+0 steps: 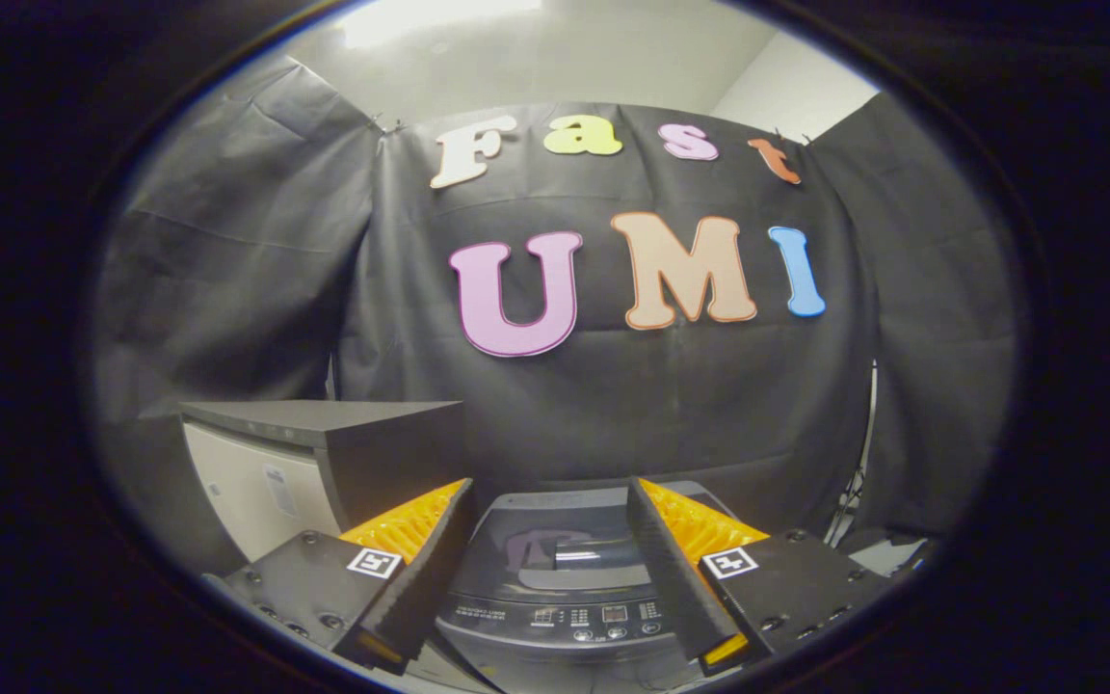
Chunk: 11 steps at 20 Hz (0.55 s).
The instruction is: Put the clothes into the washing machine and then close the washing machine lid.
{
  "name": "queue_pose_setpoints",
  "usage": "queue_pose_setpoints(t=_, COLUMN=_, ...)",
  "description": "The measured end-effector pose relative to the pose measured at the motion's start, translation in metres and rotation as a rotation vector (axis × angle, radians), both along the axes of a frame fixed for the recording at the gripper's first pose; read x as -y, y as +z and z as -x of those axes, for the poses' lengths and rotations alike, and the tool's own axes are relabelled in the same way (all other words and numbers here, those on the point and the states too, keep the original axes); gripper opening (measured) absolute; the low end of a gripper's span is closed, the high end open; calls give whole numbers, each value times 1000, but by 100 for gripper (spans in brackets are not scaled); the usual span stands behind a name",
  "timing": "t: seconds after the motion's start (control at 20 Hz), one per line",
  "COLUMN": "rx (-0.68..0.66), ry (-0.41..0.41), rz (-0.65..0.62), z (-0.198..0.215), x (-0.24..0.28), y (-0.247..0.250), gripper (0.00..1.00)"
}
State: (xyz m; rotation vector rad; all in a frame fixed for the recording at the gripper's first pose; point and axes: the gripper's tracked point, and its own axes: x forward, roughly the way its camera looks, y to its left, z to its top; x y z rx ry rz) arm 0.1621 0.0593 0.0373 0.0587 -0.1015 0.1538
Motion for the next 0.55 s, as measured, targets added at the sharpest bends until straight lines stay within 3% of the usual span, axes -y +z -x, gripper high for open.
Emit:
queue_pose_setpoints(t=0.2, rx=19, ry=19, rz=-3, z=5, x=1, y=14, gripper=97)
queue_pose_setpoints(t=0.4, rx=65, ry=181, rz=-68, z=25, x=-5, y=40, gripper=97)
queue_pose_setpoints(t=0.45, rx=66, ry=184, rz=-96, z=26, x=9, y=43, gripper=97)
queue_pose_setpoints(t=0.55, rx=53, ry=85, rz=-135, z=23, x=47, y=44, gripper=97)
